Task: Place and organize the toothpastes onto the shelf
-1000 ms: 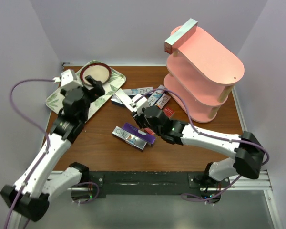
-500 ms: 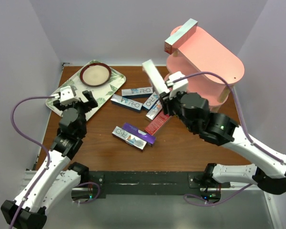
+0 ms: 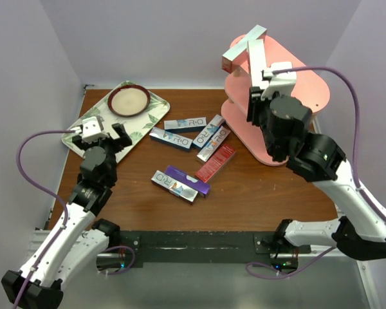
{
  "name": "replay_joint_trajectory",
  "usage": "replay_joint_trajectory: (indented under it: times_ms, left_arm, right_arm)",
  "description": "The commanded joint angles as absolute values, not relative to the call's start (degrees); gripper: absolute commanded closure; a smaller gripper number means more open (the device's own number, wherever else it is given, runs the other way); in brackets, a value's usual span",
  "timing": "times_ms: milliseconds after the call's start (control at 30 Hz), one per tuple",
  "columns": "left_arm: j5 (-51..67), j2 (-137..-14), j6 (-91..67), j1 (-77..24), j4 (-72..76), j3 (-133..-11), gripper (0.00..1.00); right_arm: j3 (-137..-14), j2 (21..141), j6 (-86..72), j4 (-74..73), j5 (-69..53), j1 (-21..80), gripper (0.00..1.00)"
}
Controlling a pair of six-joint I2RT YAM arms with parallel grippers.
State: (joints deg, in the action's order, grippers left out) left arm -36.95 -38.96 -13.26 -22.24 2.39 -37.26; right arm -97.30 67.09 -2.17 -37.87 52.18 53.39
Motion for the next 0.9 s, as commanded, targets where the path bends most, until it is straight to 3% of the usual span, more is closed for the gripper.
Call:
replay_joint_trajectory:
  times_ms: [0,367,467,867]
  left_arm:
    - [-38.6,-37.8,-13.0,-22.1,3.7,-37.9,0.0]
    - [-39.6,-36.7,-13.2,-22.1,3.2,-37.7,0.0]
    - [-39.0,-36.5,-13.7,-22.1,2.8,-37.7,0.0]
    - [-37.3,-36.7,-14.4,-22.1,2.2,-38.1,0.0]
  right_arm:
    - [-107.7,73.9,-6.9,-44.2,53.3,47.4,1.0]
    - [-128.4,89.6,-15.5,-53.3,46.1,38.1,1.0]
    - [-128.8,91.8,-17.2,-53.7,43.4,34.9,0.96]
    - [-128.6,95.5,-23.8,-55.0,40.1,28.0,0.96]
